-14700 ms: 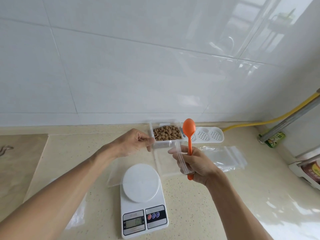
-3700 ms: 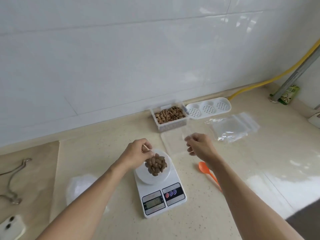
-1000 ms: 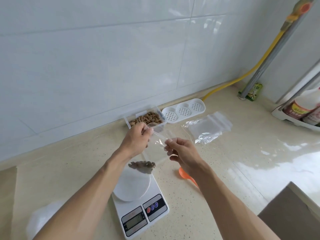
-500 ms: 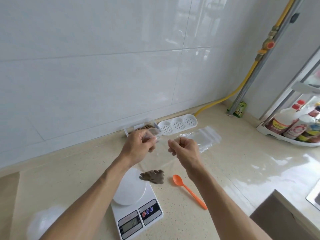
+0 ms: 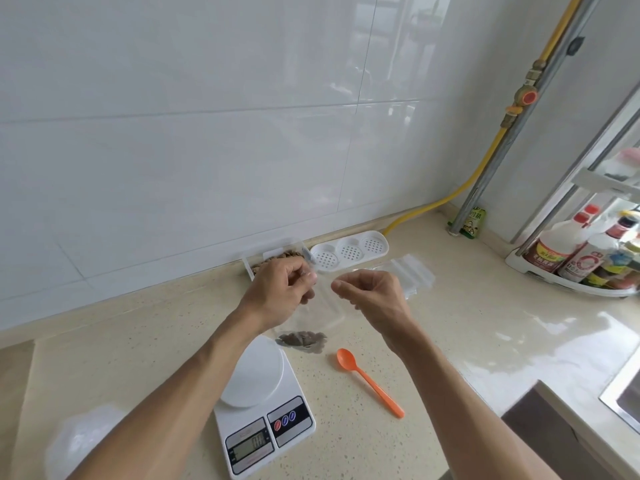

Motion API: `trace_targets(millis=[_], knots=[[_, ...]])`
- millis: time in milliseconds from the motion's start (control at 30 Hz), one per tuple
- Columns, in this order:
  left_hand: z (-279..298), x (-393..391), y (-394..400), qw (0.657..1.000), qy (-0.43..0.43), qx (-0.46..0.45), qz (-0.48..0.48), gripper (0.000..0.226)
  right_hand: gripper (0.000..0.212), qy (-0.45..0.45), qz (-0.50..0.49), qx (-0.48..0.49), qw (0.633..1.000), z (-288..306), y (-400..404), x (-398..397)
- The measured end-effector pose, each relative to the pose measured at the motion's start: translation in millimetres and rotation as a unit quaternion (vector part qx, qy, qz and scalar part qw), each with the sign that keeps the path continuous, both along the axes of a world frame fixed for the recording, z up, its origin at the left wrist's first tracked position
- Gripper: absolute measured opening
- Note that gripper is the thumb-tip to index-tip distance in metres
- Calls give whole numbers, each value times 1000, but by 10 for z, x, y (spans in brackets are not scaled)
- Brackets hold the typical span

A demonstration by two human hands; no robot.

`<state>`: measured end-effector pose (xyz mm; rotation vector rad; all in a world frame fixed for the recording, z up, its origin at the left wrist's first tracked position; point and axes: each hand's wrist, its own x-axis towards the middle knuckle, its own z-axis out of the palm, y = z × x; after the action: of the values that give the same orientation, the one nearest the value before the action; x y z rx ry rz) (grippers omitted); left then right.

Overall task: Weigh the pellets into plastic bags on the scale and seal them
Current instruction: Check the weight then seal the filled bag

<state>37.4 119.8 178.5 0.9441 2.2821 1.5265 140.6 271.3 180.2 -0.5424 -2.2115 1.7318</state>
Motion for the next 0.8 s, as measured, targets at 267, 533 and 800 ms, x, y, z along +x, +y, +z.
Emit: trace_targets(millis=[267,533,800], knots=[[57,109,424,999,28,-28,-21,20,22,-31,28,94,995,-14,419,-14],[52,56,1170,984,-176,27,-24,17,24,27,-26,-97,995,-231,1278,231],[-111,113,2257,977,-195,-3,-81,17,32,35,-34,-148,988,-391,2178,297]])
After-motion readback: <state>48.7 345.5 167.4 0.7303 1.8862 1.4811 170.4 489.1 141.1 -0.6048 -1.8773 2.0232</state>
